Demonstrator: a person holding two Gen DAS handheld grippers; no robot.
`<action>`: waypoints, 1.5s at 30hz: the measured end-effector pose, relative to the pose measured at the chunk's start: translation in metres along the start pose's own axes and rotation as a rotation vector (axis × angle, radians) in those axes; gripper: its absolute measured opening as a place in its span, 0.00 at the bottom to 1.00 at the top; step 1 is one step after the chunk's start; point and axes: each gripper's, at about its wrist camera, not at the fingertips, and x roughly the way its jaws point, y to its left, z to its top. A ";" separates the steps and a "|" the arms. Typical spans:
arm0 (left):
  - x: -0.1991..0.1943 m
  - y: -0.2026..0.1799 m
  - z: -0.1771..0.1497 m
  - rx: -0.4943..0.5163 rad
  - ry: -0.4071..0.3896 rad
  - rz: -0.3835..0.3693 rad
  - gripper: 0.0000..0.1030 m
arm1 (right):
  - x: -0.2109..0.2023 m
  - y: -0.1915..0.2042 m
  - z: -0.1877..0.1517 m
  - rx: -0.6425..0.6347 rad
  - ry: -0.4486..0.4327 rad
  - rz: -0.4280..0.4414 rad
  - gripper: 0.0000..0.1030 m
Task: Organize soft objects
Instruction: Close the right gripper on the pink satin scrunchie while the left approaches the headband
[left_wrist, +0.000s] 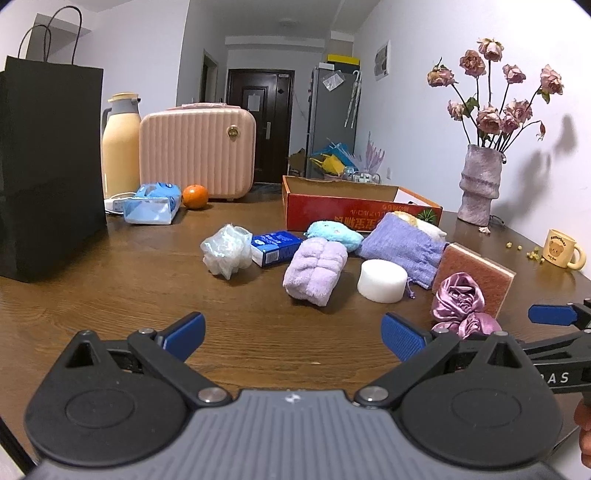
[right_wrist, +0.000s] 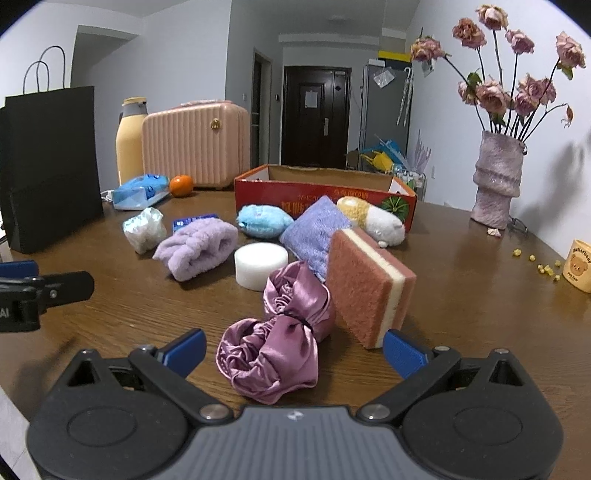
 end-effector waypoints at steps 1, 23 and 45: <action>0.003 0.000 0.000 -0.001 0.004 -0.001 1.00 | 0.004 0.000 0.000 0.001 0.007 0.001 0.98; 0.034 0.009 0.000 -0.021 0.064 -0.014 1.00 | 0.057 0.007 0.005 0.000 0.087 0.070 0.54; 0.061 0.004 0.030 0.019 0.063 -0.035 1.00 | 0.072 -0.013 0.032 0.036 0.058 0.075 0.33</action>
